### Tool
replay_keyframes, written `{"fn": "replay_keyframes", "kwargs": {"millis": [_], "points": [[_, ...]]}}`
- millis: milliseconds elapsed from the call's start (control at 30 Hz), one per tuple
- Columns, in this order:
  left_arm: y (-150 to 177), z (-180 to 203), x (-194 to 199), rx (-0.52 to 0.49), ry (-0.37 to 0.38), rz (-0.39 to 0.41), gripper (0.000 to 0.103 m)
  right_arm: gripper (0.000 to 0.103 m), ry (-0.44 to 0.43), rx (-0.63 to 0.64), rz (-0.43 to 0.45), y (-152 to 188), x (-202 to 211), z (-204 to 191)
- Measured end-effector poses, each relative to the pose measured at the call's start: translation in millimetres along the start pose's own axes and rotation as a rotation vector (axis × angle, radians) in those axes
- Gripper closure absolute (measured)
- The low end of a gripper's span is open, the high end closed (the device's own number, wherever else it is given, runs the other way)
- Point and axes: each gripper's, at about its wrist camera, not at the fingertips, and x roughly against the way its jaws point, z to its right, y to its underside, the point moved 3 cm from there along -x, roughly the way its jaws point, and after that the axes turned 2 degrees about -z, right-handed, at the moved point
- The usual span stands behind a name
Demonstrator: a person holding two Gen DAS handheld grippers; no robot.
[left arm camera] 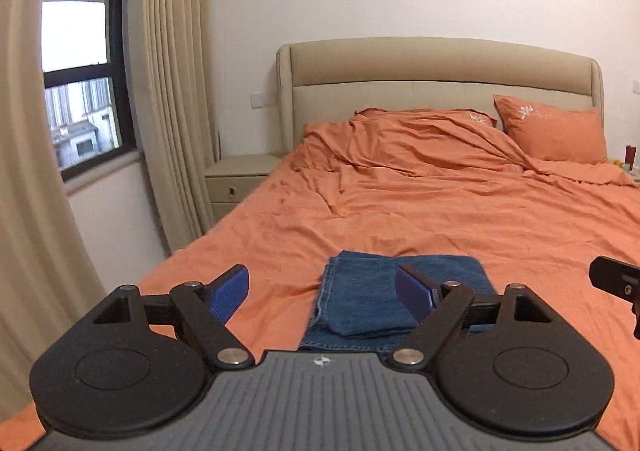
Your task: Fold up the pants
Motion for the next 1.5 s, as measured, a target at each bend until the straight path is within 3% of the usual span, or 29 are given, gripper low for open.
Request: {"fn": "replay_keyframes", "kwargs": {"millis": [233, 533, 1500], "points": [[37, 13, 9, -0.018, 0.057, -0.077, 0.006, 0.022, 0.007, -0.047, -0.057, 51, 27, -7], [72, 25, 0, -0.056, 0.077, -0.173, 0.006, 0.022, 0.019, -0.061, -0.124, 95, 16, -13], [77, 31, -1, -0.08, 0.086, -0.183, 0.006, 0.022, 0.022, -0.064, -0.14, 95, 15, -9]]}}
